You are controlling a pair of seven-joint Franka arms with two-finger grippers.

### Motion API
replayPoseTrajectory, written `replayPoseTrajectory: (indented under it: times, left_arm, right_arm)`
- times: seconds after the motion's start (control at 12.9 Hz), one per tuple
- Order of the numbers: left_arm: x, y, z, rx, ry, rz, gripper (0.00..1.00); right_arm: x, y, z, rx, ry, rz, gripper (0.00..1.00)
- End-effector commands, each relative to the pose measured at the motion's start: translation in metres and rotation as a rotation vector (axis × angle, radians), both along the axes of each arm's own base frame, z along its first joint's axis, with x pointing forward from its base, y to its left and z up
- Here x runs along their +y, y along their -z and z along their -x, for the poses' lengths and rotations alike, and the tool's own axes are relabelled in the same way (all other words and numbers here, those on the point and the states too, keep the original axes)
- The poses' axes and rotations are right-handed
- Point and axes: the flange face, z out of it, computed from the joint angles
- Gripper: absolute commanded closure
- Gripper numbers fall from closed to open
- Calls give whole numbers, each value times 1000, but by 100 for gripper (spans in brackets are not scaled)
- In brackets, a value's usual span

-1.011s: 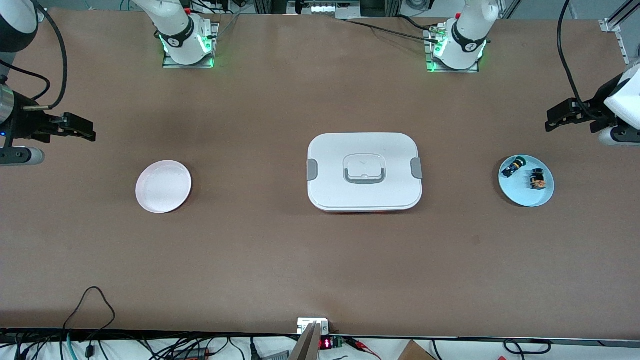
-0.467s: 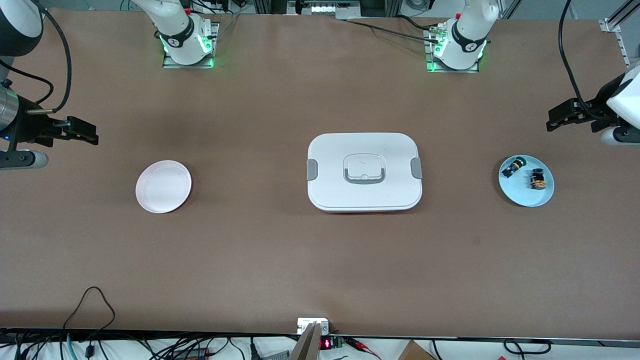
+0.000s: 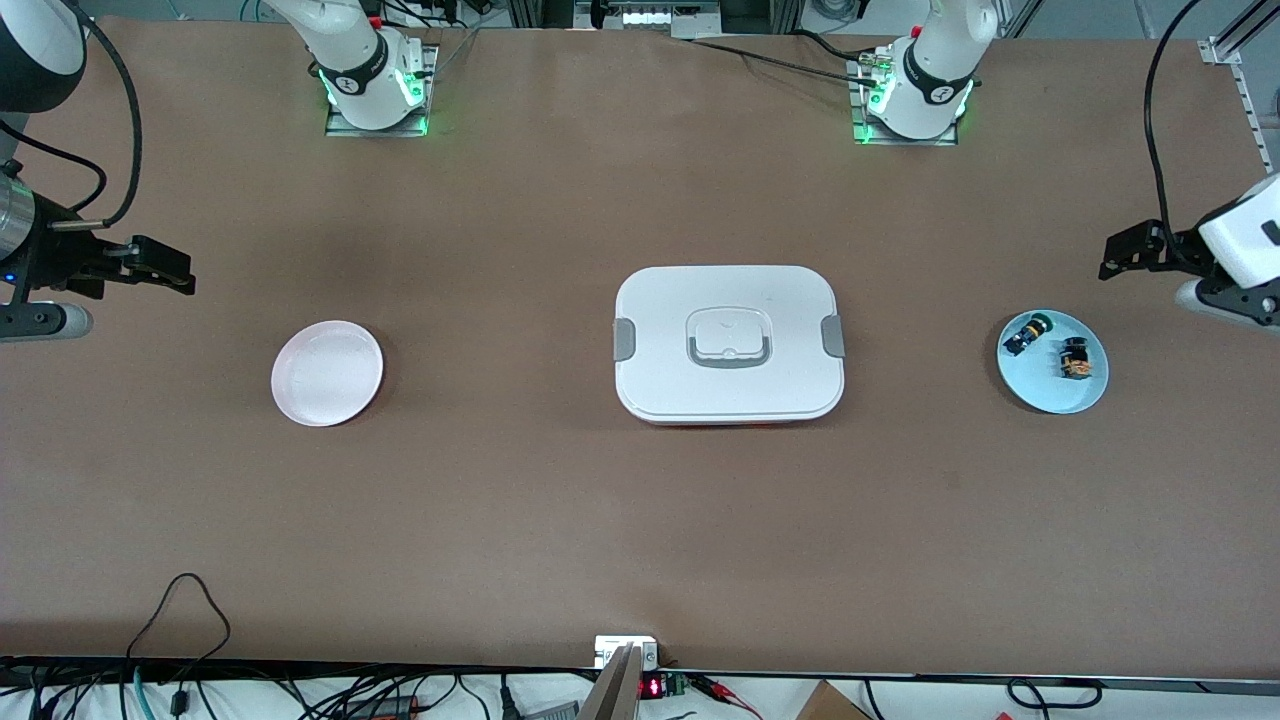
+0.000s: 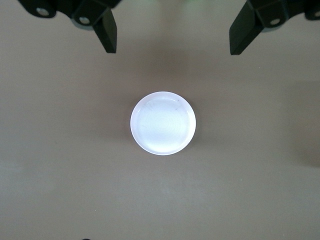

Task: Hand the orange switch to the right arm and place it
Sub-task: 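Move the left gripper over the light-blue plate of switches, then lower the left gripper onto the orange switch and close it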

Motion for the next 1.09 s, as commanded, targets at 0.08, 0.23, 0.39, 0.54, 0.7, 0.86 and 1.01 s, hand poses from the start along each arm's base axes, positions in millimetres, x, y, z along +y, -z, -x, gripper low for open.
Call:
replayPoseTrajectory:
  times: [0.08,0.23,0.39,0.54,0.7,0.86,1.01]
  left_arm:
    - [22,41,-2,6,206,43,0]
    - [38,71,-4,-2,372,66,0]
    - [55,101,-10,-11,545,85,0]
    - [64,129,-12,-9,699,109,0]
    - [72,153,-12,10,834,124,0]
    - [81,176,-14,35,959,120,0]
    - [94,206,-10,34,1086,146,0]
  right_arm:
    - [-3,-4,1,-4,14,-8,0]
    - [0,17,-2,42,2,-8,0]
    - [4,19,-1,56,4,-16,0]
    - [7,21,-1,65,15,-90,0]
    - [5,38,-4,97,20,-89,0]
    - [1,47,-7,110,19,-85,0]
    - [-9,48,-4,134,29,-86,0]
